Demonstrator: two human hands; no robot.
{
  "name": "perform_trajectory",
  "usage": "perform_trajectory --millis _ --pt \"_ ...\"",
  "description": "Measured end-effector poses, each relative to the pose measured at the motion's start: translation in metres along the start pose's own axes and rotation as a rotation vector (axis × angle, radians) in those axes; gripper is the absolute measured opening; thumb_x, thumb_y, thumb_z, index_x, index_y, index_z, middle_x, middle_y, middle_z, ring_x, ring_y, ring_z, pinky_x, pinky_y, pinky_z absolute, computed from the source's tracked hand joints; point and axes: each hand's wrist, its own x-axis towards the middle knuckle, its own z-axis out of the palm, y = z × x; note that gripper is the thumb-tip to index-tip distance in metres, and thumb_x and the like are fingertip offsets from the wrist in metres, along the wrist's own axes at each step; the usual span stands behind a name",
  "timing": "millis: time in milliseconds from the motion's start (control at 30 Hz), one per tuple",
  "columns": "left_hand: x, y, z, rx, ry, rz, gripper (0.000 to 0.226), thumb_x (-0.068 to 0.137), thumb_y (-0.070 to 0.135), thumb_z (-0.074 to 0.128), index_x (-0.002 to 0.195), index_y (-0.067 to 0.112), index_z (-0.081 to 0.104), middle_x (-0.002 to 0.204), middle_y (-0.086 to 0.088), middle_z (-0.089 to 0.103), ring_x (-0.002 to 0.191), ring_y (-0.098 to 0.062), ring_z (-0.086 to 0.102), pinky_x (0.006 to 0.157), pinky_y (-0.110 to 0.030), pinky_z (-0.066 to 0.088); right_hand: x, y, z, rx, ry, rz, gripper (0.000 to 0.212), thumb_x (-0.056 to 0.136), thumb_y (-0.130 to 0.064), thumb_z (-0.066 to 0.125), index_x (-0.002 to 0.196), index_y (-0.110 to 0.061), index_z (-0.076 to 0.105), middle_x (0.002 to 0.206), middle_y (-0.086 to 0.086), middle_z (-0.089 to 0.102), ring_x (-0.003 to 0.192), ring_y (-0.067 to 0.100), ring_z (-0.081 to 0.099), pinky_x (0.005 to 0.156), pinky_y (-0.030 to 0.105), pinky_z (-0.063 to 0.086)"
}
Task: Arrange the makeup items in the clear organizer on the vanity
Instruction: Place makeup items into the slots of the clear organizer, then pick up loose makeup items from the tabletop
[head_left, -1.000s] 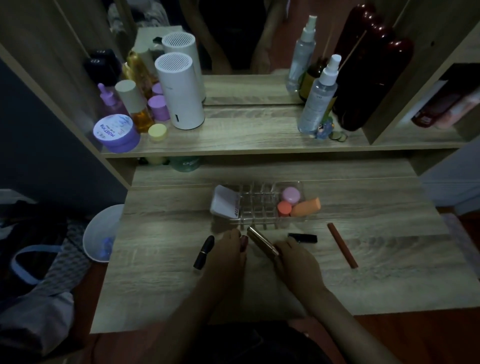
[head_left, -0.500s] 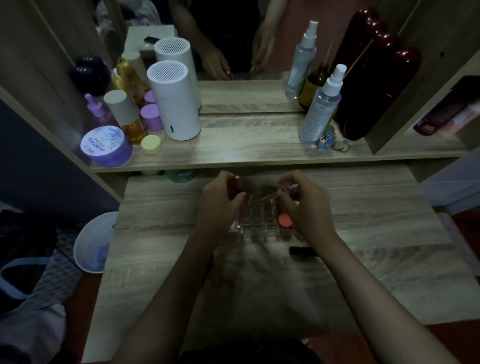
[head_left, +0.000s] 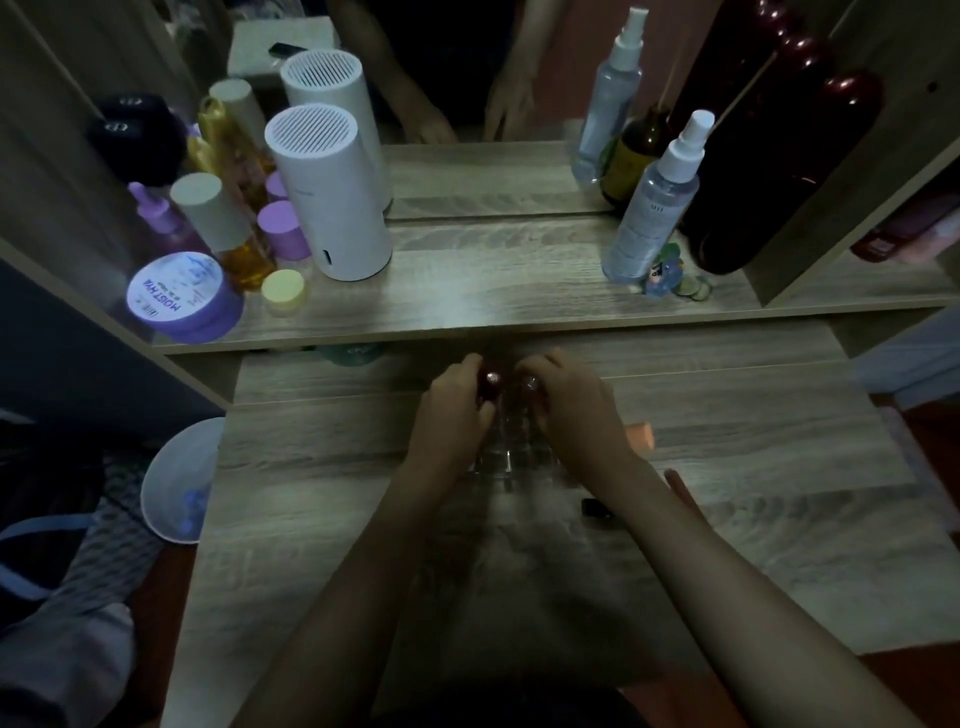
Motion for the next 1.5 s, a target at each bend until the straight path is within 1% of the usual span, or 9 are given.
perform_trajectory --millis 167,500,667,800,1000,1100,1233,1367,1500 --pt "-0.003 -0.006 0.004 0.041 -0.010 -0.011 0.032 0.083 0.010 0.060 0.114 0.006 0.055 0.107 -0.015 0.065 0.096 -0.027 0.062 0.081 -0.039 0.055 0.004 0.002 0.004 -0.007 -0.021 0.010 0.031 0.085 -0.004 0.056 0.115 -0.010 0.059 0.115 0.013 0.061 0.096 0.028 0.061 0.072 0.027 0.039" --pt "-0.002 -0.009 0.003 0.025 -0.005 -0.036 0.038 0.081 0.015 0.065 0.116 0.005 0.055 0.110 -0.017 0.065 0.101 -0.029 0.062 0.084 -0.040 0.055 -0.002 0.001 -0.003 0.056 -0.001 -0.011 0.040 0.087 -0.004 0.055 0.126 -0.010 0.051 0.121 0.014 0.060 0.104 0.027 0.060 0.087 0.036 0.049" --pt "-0.002 -0.010 -0.005 -0.012 -0.002 0.031 0.045 0.075 0.016 0.073 0.117 0.009 0.056 0.112 -0.014 0.066 0.103 -0.027 0.062 0.086 -0.036 0.052 -0.021 0.022 -0.034 0.123 0.202 0.015 0.050 0.081 -0.004 0.064 0.128 -0.013 0.052 0.112 0.011 0.066 0.093 0.017 0.060 0.079 0.025 0.044" --pt "-0.017 -0.019 -0.016 -0.018 0.036 0.011 0.064 0.074 0.015 0.075 0.130 0.007 0.045 0.127 -0.017 0.054 0.117 -0.028 0.051 0.097 -0.038 0.044 -0.065 0.078 -0.057 0.012 0.339 0.227 0.034 0.085 -0.008 0.060 0.119 -0.010 0.057 0.114 0.015 0.063 0.096 0.032 0.062 0.080 0.041 0.052" --pt "-0.067 -0.054 -0.027 0.013 0.007 -0.100 0.053 0.078 0.017 0.071 0.125 0.009 0.050 0.120 -0.016 0.053 0.109 -0.030 0.053 0.082 -0.034 0.044 -0.154 0.125 -0.027 -0.103 -0.001 0.550 0.040 0.082 -0.022 0.065 0.119 -0.011 0.055 0.112 0.016 0.056 0.093 0.036 0.060 0.075 0.041 0.052" --pt "-0.090 -0.065 -0.027 0.039 -0.029 -0.211 0.052 0.078 0.017 0.072 0.125 0.009 0.051 0.122 -0.016 0.053 0.109 -0.030 0.054 0.084 -0.040 0.047 -0.172 0.122 -0.014 -0.069 0.007 0.585 0.038 0.082 -0.027 0.066 0.117 -0.017 0.055 0.114 0.009 0.056 0.092 0.030 0.062 0.075 0.038 0.053" --pt "-0.114 -0.071 -0.024 0.049 -0.053 -0.316 0.051 0.077 0.019 0.073 0.122 0.003 0.052 0.119 -0.018 0.052 0.103 -0.027 0.054 0.076 -0.032 0.042 -0.179 0.121 -0.006 -0.062 0.039 0.620 0.031 0.083 -0.013 0.061 0.114 -0.013 0.060 0.106 0.011 0.061 0.090 0.029 0.061 0.077 0.041 0.054" --pt "-0.128 -0.074 -0.021 0.044 -0.097 -0.339 0.051 0.076 0.017 0.074 0.120 0.004 0.051 0.120 -0.017 0.053 0.101 -0.026 0.058 0.083 -0.036 0.050 -0.170 0.114 -0.023 -0.008 0.181 0.599 0.020 0.086 -0.006 0.060 0.105 -0.005 0.065 0.093 0.020 0.067 0.070 0.027 0.060 0.062 0.035 0.049" --pt "-0.132 -0.074 -0.018 0.054 -0.121 -0.332 0.049 0.079 0.017 0.071 0.122 0.008 0.050 0.120 -0.014 0.057 0.104 -0.025 0.058 0.084 -0.035 0.049 -0.138 0.091 -0.065 0.032 0.496 0.427 0.019 0.090 -0.009 0.055 0.105 -0.003 0.064 0.103 0.023 0.060 0.085 0.034 0.061 0.074 0.047 0.054"
